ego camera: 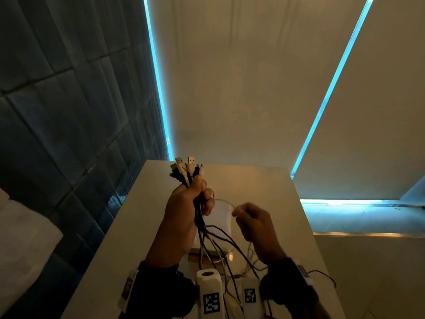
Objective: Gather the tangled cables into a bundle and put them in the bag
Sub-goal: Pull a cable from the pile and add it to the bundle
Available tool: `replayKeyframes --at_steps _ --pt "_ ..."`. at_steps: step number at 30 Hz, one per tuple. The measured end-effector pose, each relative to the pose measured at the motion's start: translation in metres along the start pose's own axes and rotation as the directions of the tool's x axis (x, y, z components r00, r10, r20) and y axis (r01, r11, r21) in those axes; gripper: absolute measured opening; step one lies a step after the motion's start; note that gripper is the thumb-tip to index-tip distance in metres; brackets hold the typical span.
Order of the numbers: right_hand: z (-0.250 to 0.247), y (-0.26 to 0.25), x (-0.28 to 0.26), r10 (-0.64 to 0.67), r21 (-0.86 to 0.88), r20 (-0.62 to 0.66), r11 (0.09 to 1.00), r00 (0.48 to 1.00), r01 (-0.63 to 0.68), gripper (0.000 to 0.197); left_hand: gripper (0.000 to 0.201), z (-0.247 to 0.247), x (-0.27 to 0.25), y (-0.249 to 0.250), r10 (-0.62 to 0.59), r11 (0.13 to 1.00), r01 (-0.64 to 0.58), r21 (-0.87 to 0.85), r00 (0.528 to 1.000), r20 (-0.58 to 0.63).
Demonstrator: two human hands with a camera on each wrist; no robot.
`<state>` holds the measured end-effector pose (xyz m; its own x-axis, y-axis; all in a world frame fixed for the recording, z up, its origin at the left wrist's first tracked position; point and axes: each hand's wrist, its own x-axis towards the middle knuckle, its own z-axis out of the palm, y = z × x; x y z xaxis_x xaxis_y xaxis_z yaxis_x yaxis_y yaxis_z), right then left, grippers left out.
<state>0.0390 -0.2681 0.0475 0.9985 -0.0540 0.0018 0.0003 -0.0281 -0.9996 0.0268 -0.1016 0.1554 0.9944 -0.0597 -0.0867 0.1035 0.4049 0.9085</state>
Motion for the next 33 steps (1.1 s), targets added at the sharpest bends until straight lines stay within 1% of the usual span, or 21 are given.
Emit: replayKeyframes --at_steps 2,4,7,10,13,15,18,22,25,28,31,33 --pt "0.005 -0.031 -0.005 -0.091 0.125 0.07 0.989 0.993 0.082 0.016 0.031 0.002 0.0 -0.004 -0.008 0.995 0.01 0.097 1.0 -0.017" --pt "0.01 -0.052 -0.009 -0.166 0.205 0.146 0.97 0.975 0.134 0.016 0.03 0.002 0.0 -0.006 -0.03 0.987 0.033 0.156 0.999 -0.025" --pt "0.013 -0.064 -0.013 -0.211 0.247 0.203 0.956 0.956 0.159 0.014 0.033 0.0 0.0 -0.005 -0.021 0.99 0.03 0.139 0.998 -0.061" --pt "0.014 -0.061 -0.016 -0.2 0.262 0.238 0.956 0.95 0.136 0.017 0.034 -0.001 0.0 -0.001 -0.008 1.0 0.008 -0.002 0.997 -0.077" --pt "0.017 -0.049 -0.018 -0.165 0.199 0.267 0.973 0.95 0.113 0.023 0.031 0.002 -0.001 0.002 0.0 0.974 -0.009 -0.228 0.999 -0.04" --pt "0.018 -0.034 -0.016 -0.135 0.108 0.258 0.988 0.957 0.11 0.027 0.027 0.003 -0.002 0.002 0.043 0.944 -0.047 -0.326 0.999 -0.019" --pt "0.014 -0.005 -0.01 -0.073 0.029 0.199 0.997 0.977 0.069 0.033 0.022 0.005 -0.004 0.003 0.107 0.948 -0.102 -0.302 0.994 -0.001" --pt "0.006 0.028 -0.006 -0.025 -0.03 0.149 0.999 0.988 0.03 0.033 0.023 0.003 -0.005 0.001 0.138 0.951 -0.127 -0.283 0.99 0.019" --pt "0.006 0.042 -0.003 -0.02 -0.023 0.16 0.999 0.987 0.024 0.029 0.023 0.002 -0.004 0.001 0.142 0.95 -0.122 -0.288 0.989 0.049" --pt "0.006 0.05 -0.003 -0.024 -0.012 0.159 1.0 0.987 0.026 0.029 0.025 0.003 -0.003 0.001 0.142 0.949 -0.114 -0.293 0.987 0.077" --pt "0.002 0.062 -0.004 0.002 -0.004 0.137 1.0 0.991 -0.001 0.031 0.028 0.002 -0.003 0.001 0.142 0.945 -0.109 -0.309 0.986 0.086" --pt "0.001 0.072 -0.006 0.029 -0.035 0.123 0.999 0.992 -0.025 0.032 0.028 0.001 -0.003 0.002 0.142 0.941 -0.106 -0.322 0.986 0.092"
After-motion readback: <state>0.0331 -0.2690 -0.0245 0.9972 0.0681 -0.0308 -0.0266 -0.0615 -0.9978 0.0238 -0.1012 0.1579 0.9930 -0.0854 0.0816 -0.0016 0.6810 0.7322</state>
